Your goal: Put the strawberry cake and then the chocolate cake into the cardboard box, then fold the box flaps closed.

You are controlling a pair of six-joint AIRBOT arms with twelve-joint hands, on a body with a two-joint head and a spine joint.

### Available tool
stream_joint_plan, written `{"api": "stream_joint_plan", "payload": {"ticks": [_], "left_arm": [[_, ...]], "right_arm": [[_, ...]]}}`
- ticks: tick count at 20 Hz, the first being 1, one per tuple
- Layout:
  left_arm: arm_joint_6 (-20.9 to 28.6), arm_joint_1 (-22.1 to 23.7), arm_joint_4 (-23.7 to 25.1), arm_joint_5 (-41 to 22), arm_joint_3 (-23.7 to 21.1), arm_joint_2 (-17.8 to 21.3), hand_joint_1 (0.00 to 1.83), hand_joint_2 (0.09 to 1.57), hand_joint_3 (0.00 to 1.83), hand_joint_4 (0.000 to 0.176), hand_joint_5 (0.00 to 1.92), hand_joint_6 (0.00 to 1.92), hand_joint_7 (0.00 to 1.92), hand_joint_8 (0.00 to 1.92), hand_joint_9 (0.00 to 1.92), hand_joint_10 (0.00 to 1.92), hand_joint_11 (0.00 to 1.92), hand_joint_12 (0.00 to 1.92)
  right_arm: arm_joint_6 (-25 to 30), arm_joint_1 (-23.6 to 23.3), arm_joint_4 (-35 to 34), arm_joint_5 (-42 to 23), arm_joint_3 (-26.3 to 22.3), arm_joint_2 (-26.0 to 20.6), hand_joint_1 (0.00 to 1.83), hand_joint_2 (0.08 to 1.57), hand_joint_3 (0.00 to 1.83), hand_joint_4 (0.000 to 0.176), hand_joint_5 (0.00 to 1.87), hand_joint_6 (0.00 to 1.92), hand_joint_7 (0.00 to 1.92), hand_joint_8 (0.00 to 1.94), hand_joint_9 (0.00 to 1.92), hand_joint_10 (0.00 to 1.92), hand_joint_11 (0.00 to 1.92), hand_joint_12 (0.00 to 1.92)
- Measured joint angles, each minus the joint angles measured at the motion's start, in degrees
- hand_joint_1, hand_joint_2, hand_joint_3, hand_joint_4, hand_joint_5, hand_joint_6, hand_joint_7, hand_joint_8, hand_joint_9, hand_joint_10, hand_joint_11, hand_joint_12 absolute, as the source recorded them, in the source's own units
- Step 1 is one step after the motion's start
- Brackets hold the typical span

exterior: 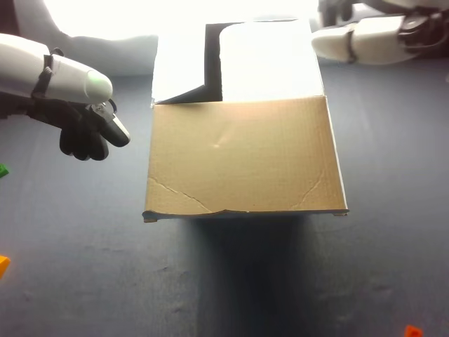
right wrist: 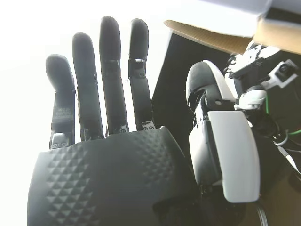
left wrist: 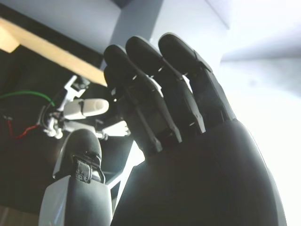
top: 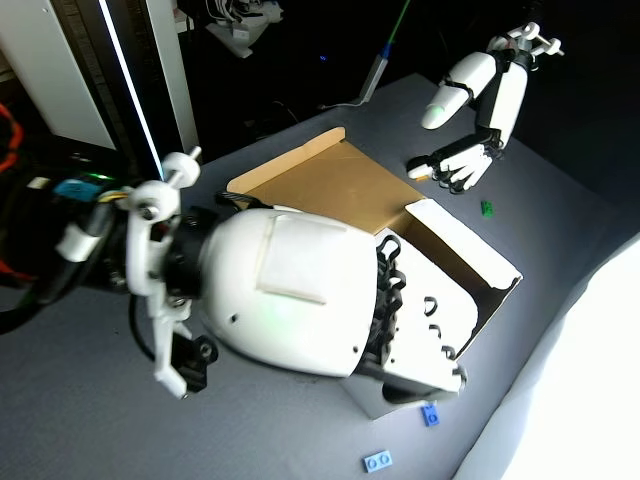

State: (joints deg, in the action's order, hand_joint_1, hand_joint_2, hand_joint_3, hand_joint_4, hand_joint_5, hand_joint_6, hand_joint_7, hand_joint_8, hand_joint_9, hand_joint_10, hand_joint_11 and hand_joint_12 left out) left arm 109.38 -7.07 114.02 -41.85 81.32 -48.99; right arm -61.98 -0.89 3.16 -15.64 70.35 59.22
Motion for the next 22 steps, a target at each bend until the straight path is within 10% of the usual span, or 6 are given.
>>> {"api": "stream_joint_plan", "payload": {"ticks": [13, 22], "left_arm": [[2.9, -3.8, 0.2, -3.0, -3.5, 1.1, 0.21, 1.26, 0.0, 0.0, 0.97, 0.0, 0.77, 0.86, 0.6, 1.28, 0.33, 1.69], [6.3, -3.8, 0.0, -4.7, -8.0, 2.5, 0.24, 1.25, 0.0, 0.0, 1.0, 0.01, 0.83, 0.82, 0.66, 1.22, 0.4, 1.65]], "right_arm": [[1.7, 4.3, -4.0, 9.4, -1.1, -10.7, 0.12, 1.29, 0.0, 0.0, 0.64, 0.95, 0.65, 1.08, 0.45, 1.45, 0.22, 1.92], [0.5, 20.3, -12.8, -1.7, -14.3, -22.4, 0.13, 1.29, 0.0, 0.0, 0.63, 0.99, 0.65, 1.1, 0.44, 1.47, 0.23, 1.92]]}}
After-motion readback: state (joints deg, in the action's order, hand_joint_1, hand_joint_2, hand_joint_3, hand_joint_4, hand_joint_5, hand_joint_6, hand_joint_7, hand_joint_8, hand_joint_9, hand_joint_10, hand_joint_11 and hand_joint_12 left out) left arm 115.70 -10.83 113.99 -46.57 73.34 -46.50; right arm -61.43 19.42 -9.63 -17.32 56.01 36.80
